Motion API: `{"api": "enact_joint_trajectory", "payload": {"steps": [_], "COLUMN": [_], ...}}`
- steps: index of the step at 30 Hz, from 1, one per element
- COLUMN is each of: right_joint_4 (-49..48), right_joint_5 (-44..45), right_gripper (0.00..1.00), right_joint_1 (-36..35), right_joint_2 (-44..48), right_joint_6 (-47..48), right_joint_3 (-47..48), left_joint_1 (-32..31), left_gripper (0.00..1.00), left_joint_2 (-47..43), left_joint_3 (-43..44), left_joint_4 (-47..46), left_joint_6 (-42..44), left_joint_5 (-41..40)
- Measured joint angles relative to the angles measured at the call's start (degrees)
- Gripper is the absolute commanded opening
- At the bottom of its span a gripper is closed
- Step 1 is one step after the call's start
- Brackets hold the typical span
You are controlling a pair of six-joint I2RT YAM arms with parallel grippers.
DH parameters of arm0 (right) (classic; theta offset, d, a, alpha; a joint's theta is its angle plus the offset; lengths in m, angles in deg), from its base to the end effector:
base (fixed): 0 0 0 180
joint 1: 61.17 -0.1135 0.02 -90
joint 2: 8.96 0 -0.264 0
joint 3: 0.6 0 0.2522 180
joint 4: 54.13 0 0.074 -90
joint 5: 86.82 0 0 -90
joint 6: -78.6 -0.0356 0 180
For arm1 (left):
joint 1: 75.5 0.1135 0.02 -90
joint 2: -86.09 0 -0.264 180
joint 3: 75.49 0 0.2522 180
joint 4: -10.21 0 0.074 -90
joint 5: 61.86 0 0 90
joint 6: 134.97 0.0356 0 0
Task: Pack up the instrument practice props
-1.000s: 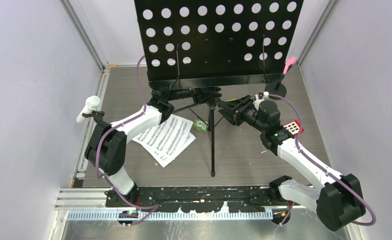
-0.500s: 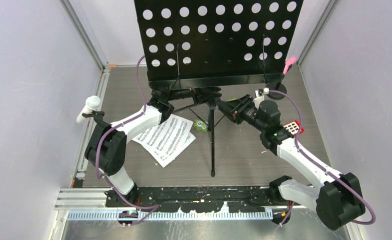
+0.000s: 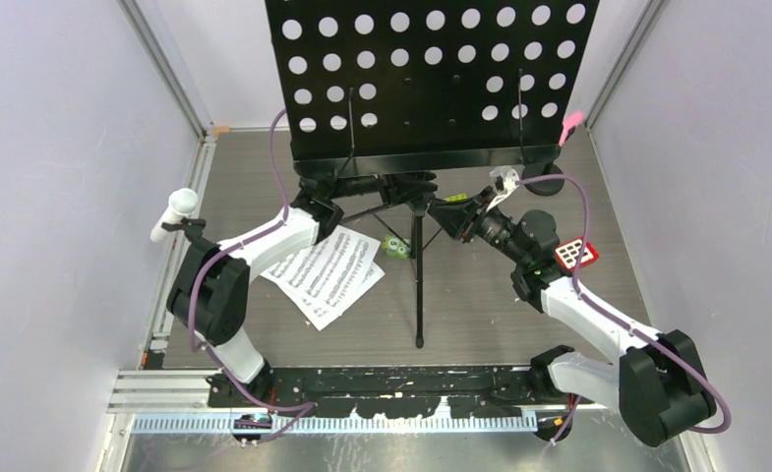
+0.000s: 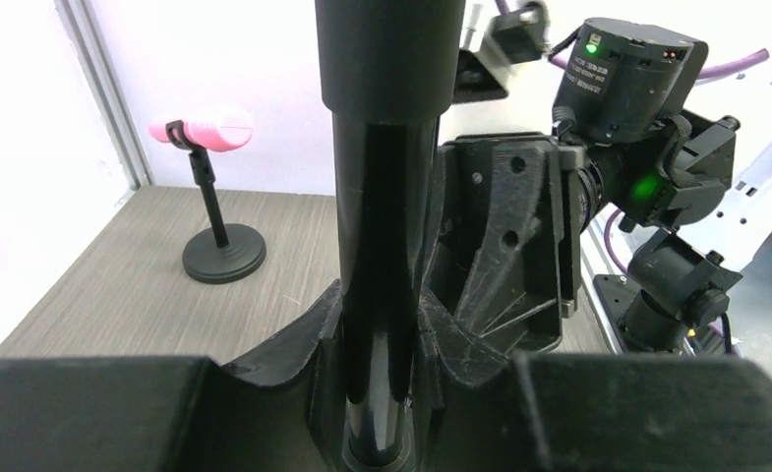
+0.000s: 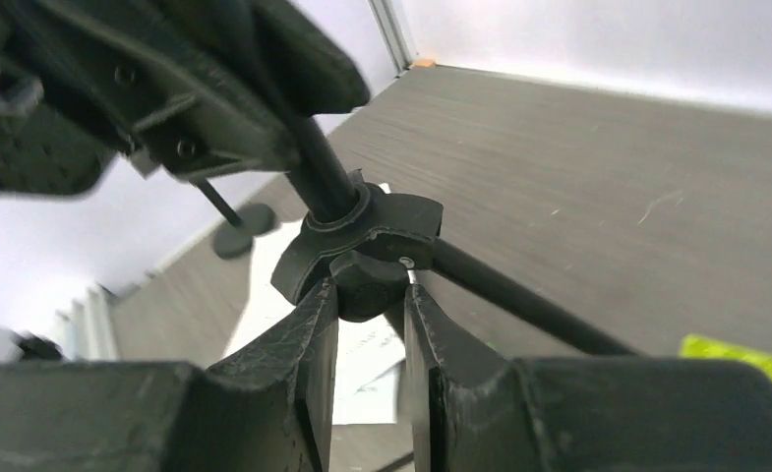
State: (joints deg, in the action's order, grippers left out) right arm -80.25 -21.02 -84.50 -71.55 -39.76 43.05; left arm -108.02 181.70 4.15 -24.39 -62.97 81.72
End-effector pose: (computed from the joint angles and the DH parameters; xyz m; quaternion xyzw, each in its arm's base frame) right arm 0.2170 0.1095 0.2793 -0.1287 0.6530 0.4445 0.5995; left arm 0.3037 -0.2276 0.3372 0.4290 0.4703 -0.5472 0.5435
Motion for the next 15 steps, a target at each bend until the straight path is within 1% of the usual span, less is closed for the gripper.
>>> {"api": "enact_joint_trajectory", "payload": {"steps": [2,5,10,11,12,13,15], "right_joint_4": [-1.1,-0.7,8.9,10.3,11.5,12.5,13.5], "right_joint_5": [-3.0,-8.6,-12.9,-13.1,-13.2,-13.2,-13.1], "right_gripper": [0.01,0.01,0.01,0.04,0.09,0.17,0.22], "right_joint_1": [0.4,1.1,0.9,0.8,0.6,0.5,0.2], "right_joint_2": [-0.1,0.0,1.6,1.9,2.3,2.6,3.2], "right_joint_6": [8.0,23.1,46.7,49.9,52.6,55.3,58.2], "right_joint_3": [0.0,0.5,3.9,4.3,4.6,4.7,4.7], "left_joint_1": [-0.1,-0.2,-0.2,-0.2,-0.2,-0.2,-0.3], "left_gripper": [0.0,0.0,0.0,0.0,0.0,0.0,0.0], "left_joint_2": [0.0,-0.1,-0.1,-0.2,-0.2,-0.2,-0.2], "left_joint_3": [0.0,0.0,0.0,0.0,0.0,0.0,0.0], "left_joint_4": [0.0,0.0,0.0,0.0,0.0,0.0,0.0], "left_joint_6": [0.0,-0.2,-0.4,-0.5,-0.5,-0.6,-0.6], "left_joint_5": [0.3,1.0,1.6,1.6,1.7,1.8,1.8]}}
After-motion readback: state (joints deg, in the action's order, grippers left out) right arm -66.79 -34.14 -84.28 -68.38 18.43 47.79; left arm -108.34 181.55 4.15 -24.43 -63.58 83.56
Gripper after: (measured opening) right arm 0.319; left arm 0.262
